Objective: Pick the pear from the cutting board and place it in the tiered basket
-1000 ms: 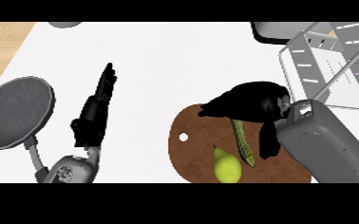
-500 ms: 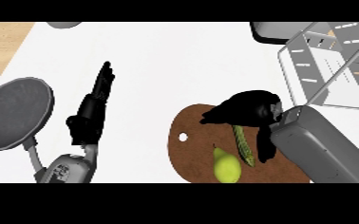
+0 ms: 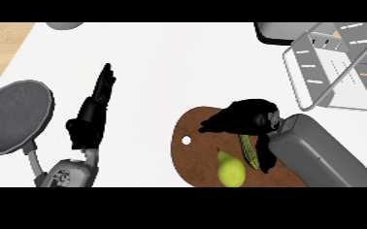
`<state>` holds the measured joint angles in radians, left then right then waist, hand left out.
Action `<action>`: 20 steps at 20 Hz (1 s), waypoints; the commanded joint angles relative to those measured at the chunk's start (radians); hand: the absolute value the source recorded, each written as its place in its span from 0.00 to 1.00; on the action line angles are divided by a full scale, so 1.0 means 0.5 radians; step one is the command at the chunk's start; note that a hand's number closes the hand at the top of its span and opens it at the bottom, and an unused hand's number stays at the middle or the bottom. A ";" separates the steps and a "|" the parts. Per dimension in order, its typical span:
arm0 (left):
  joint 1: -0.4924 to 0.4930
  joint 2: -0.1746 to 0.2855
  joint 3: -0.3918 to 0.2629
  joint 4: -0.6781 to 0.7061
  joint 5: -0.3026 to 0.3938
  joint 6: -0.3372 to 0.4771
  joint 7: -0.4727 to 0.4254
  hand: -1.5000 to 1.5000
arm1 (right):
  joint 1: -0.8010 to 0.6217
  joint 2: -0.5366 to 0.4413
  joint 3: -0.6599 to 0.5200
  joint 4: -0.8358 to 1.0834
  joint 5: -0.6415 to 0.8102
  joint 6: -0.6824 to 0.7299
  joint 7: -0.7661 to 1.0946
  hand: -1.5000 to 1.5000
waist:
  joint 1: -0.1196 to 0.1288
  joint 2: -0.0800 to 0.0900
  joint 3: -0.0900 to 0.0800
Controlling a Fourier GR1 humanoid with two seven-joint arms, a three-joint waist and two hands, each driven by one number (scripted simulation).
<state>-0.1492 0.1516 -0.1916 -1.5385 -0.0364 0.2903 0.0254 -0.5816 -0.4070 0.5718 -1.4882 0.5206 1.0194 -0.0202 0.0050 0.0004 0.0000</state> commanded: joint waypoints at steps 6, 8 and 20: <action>-0.049 -0.092 0.048 0.078 -0.042 -0.018 -0.012 0.50 | -0.078 0.121 0.049 0.249 0.160 0.086 -0.165 0.00 | 0.004 0.003 0.000; 0.042 -0.016 0.036 -0.145 -0.049 -0.071 0.125 0.50 | 0.015 0.133 0.123 0.221 0.230 0.019 -0.171 0.00 | 0.006 -0.001 0.000; 0.105 -0.140 0.045 -0.055 -0.151 -0.068 -0.029 0.50 | 0.066 0.191 0.029 0.318 0.361 -0.052 -0.297 0.00 | 0.004 0.000 0.000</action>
<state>-0.1445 0.1011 -0.1519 -1.5424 -0.0908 0.2504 0.0307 -0.5356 -0.3152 0.6064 -1.3750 0.6792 0.9800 -0.0788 0.0043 0.0004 0.0001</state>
